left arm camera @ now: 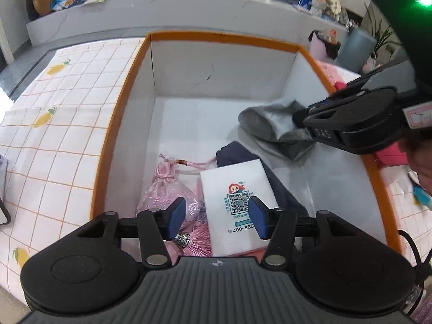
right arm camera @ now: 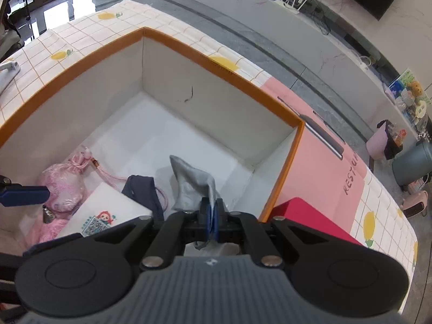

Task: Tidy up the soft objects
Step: 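Open both grippers to drop the white packet and grey cloth into the box, then move both grippers away from the box toward the remaining soft items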

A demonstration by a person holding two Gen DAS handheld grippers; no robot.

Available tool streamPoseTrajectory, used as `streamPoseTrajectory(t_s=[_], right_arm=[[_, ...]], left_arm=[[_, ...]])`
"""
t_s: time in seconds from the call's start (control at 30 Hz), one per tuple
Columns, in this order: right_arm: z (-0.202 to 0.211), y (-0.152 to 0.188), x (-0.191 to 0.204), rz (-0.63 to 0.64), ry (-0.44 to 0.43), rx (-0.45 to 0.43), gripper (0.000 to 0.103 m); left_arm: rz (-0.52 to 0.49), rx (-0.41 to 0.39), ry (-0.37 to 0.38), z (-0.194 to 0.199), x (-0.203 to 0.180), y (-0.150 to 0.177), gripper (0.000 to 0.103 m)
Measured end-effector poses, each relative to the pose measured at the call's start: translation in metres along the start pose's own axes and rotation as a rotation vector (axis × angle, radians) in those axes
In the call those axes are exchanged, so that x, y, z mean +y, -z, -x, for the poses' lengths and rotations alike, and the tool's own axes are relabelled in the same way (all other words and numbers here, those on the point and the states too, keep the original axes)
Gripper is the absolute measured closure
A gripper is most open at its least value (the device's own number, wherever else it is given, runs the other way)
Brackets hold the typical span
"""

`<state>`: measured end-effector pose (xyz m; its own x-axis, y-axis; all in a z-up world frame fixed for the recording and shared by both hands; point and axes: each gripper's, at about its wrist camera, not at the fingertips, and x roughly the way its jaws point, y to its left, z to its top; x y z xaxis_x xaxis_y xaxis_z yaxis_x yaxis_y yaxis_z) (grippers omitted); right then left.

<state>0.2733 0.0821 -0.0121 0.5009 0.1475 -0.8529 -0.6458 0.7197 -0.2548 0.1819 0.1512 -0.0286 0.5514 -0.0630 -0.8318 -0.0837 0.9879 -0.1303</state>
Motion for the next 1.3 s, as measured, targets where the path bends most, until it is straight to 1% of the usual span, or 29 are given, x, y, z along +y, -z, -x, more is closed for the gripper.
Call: streamPoseTrajectory(t_s=[0.03,0.07,0.13,0.17,0.2,0.3,0.37,0.43,0.5,0.57,0.67,0.73,0.77,0.8,0.83,0.87,0.9,0.97,1.03,1.1,1.13,1.17,1.2,1.27,1.3], right_arm=[[-0.001,0.0,0.001,0.004,-0.006,-0.001,0.103],[-0.001,0.0,0.001,0.001,-0.013,-0.003,0.103],[-0.003,0.0,0.002,-0.002,-0.018,-0.003,0.103],[-0.003,0.0,0.003,0.003,-0.014,-0.004,0.103],[-0.003,0.0,0.003,0.008,-0.01,-0.005,0.103],[-0.005,-0.002,0.003,0.013,-0.023,0.01,0.103],[-0.007,-0.004,0.0,0.0,-0.029,0.024,0.103],[-0.009,-0.006,-0.003,-0.005,-0.009,0.026,0.103],[-0.011,-0.009,-0.004,0.002,0.0,0.027,0.103],[-0.013,-0.012,-0.006,0.002,0.007,0.03,0.103],[-0.013,-0.014,-0.008,-0.007,0.012,0.029,0.103],[-0.011,-0.014,-0.01,-0.011,0.009,0.024,0.101],[-0.01,-0.014,-0.011,-0.009,0.008,0.022,0.099],[-0.009,-0.014,-0.012,-0.006,0.002,0.02,0.092],[-0.008,-0.013,-0.013,-0.003,-0.004,0.018,0.086],[-0.006,-0.013,-0.013,0.001,-0.016,0.007,0.077],[-0.003,-0.013,-0.012,0.005,-0.025,0.0,0.067],[0.0,-0.013,-0.009,0.013,-0.024,-0.015,0.06],[0.003,-0.014,-0.008,0.015,-0.024,-0.022,0.054],[0.006,-0.015,-0.008,0.002,-0.03,-0.031,0.039],[0.007,-0.015,-0.009,-0.004,-0.037,-0.037,0.034],[0.009,-0.015,-0.01,-0.007,-0.047,-0.046,0.023],[0.012,-0.016,-0.01,-0.008,-0.059,-0.059,0.015],[0.017,-0.016,-0.008,0.009,-0.081,-0.084,0.008],[0.02,-0.017,-0.007,0.019,-0.079,-0.091,0.006]], left_arm=[[0.0,0.01,-0.017,-0.003,0.001,-0.002,0.035],[-0.004,0.028,-0.014,-0.005,0.0,-0.003,0.034],[-0.011,0.069,0.01,-0.01,-0.001,-0.006,0.025],[-0.012,0.087,0.018,-0.012,-0.002,-0.007,0.024],[-0.009,0.119,0.018,-0.015,-0.002,-0.009,0.024],[0.029,0.289,0.019,-0.033,-0.002,-0.014,0.025],[0.065,0.332,0.045,-0.037,-0.001,-0.013,0.025],[0.087,0.345,0.086,-0.037,0.001,-0.011,0.025],[0.096,0.335,0.124,-0.035,0.003,-0.009,0.025],[0.066,0.332,0.162,-0.035,0.001,-0.008,0.025],[0.02,0.357,0.232,-0.036,-0.005,-0.008,0.025],[0.009,0.345,0.274,-0.033,-0.005,-0.007,0.024],[0.008,0.331,0.278,-0.029,-0.005,-0.006,0.023],[0.007,0.315,0.279,-0.026,-0.004,-0.005,0.02],[0.009,0.299,0.283,-0.022,-0.002,-0.004,0.019],[0.019,0.279,0.291,-0.016,-0.001,-0.002,0.018],[0.039,0.249,0.301,-0.01,0.004,-0.001,0.016],[0.072,0.17,0.289,0.003,0.011,0.003,0.015],[0.056,0.119,0.255,0.014,0.012,0.008,0.015],[0.024,0.099,0.229,0.02,0.01,0.011,0.015],[0.018,0.093,0.226,0.022,0.01,0.012,0.015],[0.015,0.09,0.226,0.024,0.009,0.015,0.015],[0.015,0.089,0.225,0.025,0.007,0.015,0.015],[0.016,0.084,0.215,0.027,0.005,0.014,0.015],[0.017,0.078,0.209,0.029,0.005,0.016,0.015]])
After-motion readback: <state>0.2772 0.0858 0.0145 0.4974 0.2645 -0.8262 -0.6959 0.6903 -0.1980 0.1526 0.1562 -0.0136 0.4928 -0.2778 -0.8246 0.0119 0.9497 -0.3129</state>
